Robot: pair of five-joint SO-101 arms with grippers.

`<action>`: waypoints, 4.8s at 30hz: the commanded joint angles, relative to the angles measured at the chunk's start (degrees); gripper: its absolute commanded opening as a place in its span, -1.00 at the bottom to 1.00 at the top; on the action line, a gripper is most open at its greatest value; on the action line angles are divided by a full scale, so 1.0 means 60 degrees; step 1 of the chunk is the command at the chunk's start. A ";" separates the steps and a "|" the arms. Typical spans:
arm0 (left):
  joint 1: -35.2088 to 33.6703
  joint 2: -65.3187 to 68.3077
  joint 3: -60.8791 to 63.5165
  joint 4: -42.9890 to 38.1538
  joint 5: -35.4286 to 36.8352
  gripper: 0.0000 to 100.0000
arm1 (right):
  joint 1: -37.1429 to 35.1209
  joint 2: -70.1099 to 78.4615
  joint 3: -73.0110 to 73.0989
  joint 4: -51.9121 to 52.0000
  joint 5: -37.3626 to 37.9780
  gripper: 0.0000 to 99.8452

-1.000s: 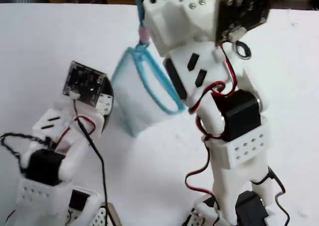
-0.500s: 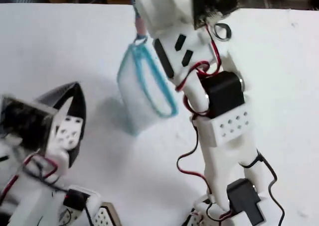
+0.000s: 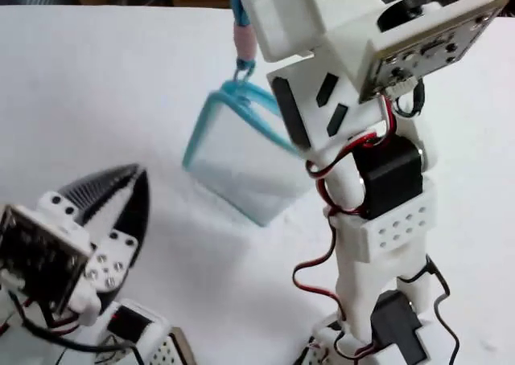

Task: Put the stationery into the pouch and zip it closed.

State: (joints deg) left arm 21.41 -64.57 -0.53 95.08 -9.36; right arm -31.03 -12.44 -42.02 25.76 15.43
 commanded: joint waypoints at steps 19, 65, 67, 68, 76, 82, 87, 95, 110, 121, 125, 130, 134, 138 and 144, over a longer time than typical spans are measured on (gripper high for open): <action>0.0315 -0.0227 0.1026 -0.0308 0.1407 -0.63 | -0.0110 -0.0755 0.3473 0.2513 -0.0440 -0.97; -0.2894 -0.1766 0.4396 -0.1099 0.2359 -0.54 | 0.1370 -0.1692 0.6022 -0.0095 -0.1158 -0.97; -0.3553 -0.1766 0.3678 -0.1084 0.2359 -0.54 | 0.1355 -0.1897 0.6081 0.0066 -0.1158 -0.97; -0.3890 -0.1766 0.3326 -0.1084 0.2315 -0.54 | 0.1355 -0.2015 0.6095 0.0154 -0.1158 -0.97; -0.4681 -0.1722 0.2579 -0.1070 0.0967 -0.54 | 0.1370 -0.2806 0.6095 0.0593 -0.1158 -0.97; -0.3861 -0.1736 0.3678 -0.0952 0.0777 -0.55 | 0.1487 -0.2835 0.6095 0.0593 -0.1143 -0.97; -0.1311 -0.1722 0.2989 0.0322 0.0806 -0.54 | 0.1443 -0.2821 0.6095 0.0593 -0.1143 -0.97; -0.2190 -0.1751 0.3179 -0.0850 0.0835 -0.55 | 0.1487 -0.2821 0.6095 0.0593 -0.1084 -0.97; -0.2908 -0.1722 0.5700 -0.2828 0.0806 -0.54 | 0.1414 -0.2879 0.6344 0.0520 -0.0557 -0.97; -0.0945 -0.1722 0.6637 -0.3136 -0.0220 -0.71 | 0.1282 -0.2806 0.6344 0.0505 -0.0571 -0.97; -0.0198 -0.1722 0.7502 -0.3853 -0.0132 -0.78 | 0.1253 -0.2806 0.6344 0.0505 -0.0557 -0.97; -0.0183 -0.1736 0.7077 -0.4029 -0.0015 -0.89 | 0.1326 -0.2806 0.6344 0.0505 -0.0542 -0.97; -0.0125 -0.1722 0.6330 -0.3516 -0.0015 -0.94 | 0.1326 -0.2806 0.6344 0.0505 -0.0542 -0.97; -0.0125 -0.1722 0.5451 -0.2799 0.0000 -0.95 | 0.1326 -0.2791 0.6344 0.0505 -0.0542 -0.97; 0.1736 -0.1707 0.4308 -0.1729 0.0777 -0.95 | 0.1546 -0.1956 0.6315 -0.0799 -0.0542 -0.97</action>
State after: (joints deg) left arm 26.68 -74.42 31.21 83.38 -6.29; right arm -23.21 -26.24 -3.69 26.11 11.65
